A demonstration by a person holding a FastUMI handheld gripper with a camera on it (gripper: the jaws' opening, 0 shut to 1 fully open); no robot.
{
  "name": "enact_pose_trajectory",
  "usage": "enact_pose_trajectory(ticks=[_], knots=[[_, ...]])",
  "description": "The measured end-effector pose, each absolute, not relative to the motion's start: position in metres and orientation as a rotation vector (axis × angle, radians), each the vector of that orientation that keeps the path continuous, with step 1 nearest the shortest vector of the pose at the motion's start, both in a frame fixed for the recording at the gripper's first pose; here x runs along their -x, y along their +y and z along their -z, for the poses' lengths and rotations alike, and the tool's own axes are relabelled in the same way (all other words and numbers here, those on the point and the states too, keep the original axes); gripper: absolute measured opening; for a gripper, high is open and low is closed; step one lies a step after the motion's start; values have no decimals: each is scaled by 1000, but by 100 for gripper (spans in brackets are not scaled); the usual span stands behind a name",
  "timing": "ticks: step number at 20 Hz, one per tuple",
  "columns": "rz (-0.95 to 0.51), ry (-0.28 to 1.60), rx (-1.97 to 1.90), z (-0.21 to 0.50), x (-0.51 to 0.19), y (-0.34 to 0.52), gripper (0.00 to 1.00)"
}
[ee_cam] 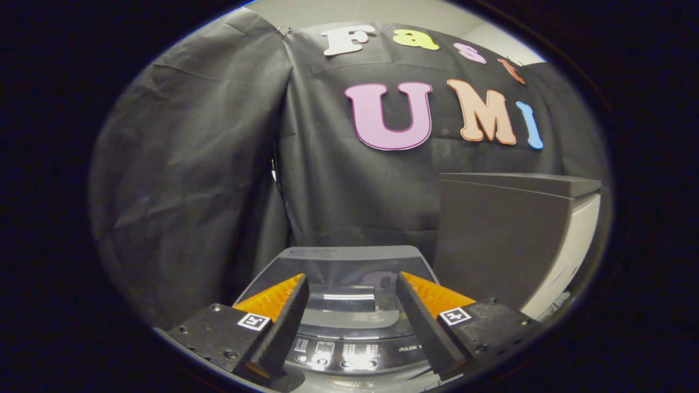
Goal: Put the clothes into the washing machine and then close the washing machine lid.
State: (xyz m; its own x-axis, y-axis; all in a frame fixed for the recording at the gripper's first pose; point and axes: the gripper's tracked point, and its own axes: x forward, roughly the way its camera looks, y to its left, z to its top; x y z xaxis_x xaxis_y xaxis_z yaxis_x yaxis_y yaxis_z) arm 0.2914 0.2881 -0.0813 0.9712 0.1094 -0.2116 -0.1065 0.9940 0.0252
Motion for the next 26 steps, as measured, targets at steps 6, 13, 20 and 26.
enact_pose_trajectory(ticks=[6,13,20,26], knots=[[-89,228,9,70,-235,267,97],[-143,135,102,36,-169,269,97],[-129,24,88,-9,-112,238,96],[-75,-36,45,-24,-76,189,96]])
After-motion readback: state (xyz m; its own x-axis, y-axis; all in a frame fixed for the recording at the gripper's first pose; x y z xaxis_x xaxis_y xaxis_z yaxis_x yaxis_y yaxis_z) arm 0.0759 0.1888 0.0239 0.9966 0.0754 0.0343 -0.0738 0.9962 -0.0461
